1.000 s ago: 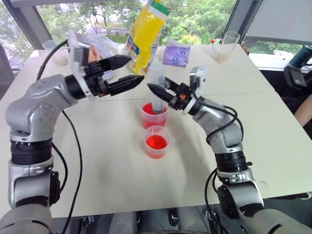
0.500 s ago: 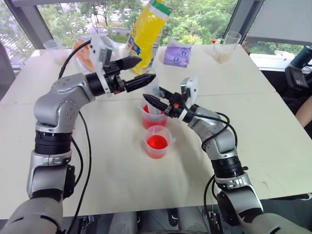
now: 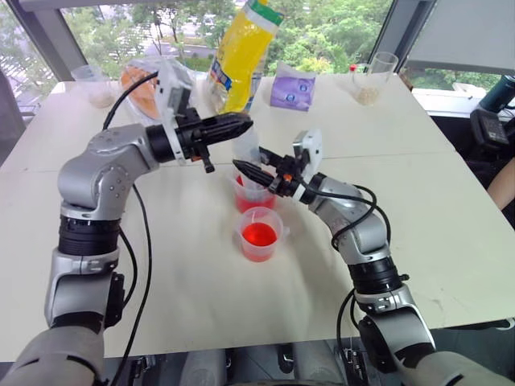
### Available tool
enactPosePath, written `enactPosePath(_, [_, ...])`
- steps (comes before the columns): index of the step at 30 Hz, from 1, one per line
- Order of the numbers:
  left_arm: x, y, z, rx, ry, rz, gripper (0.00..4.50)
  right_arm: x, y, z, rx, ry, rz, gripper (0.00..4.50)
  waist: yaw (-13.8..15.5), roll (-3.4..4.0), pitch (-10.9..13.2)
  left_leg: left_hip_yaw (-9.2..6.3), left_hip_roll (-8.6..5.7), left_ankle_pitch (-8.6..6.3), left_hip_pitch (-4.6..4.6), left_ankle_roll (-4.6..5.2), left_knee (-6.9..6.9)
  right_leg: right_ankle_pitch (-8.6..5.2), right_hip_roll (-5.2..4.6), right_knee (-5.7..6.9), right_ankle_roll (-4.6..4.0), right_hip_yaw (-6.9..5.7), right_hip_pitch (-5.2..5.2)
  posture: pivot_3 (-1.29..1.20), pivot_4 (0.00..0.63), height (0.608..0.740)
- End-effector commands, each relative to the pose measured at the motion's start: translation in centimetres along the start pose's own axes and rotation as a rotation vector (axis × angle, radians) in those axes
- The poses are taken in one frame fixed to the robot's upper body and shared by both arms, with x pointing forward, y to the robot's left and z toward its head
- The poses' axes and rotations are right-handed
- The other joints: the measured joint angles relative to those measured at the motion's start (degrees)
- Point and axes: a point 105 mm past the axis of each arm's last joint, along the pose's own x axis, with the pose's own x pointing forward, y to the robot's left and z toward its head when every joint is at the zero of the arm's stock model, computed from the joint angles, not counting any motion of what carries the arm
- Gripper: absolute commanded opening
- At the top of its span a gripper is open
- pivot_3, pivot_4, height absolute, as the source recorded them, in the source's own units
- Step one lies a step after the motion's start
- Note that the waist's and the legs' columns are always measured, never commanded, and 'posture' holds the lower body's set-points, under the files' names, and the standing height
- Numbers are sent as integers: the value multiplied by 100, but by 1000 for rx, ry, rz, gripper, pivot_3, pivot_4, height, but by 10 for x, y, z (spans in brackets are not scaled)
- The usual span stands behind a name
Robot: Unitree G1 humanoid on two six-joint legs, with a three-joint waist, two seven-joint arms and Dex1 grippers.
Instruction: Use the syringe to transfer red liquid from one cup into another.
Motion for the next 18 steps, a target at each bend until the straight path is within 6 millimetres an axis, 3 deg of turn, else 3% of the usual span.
enactPosePath(1, [0,-5,8,38,-4,-21,34,4,-1,20,-39,-62,9,1379,0,0,0,0,0,0,0,0,0,0,0,0,0,0,0,0,150,740])
enactPosePath(18, [-7,24,68,167,-127,95,34,4,0,-4,41,44,41,1379,0,0,0,0,-1,0,0,0,0,0,0,0,0,0,0,0,150,740])
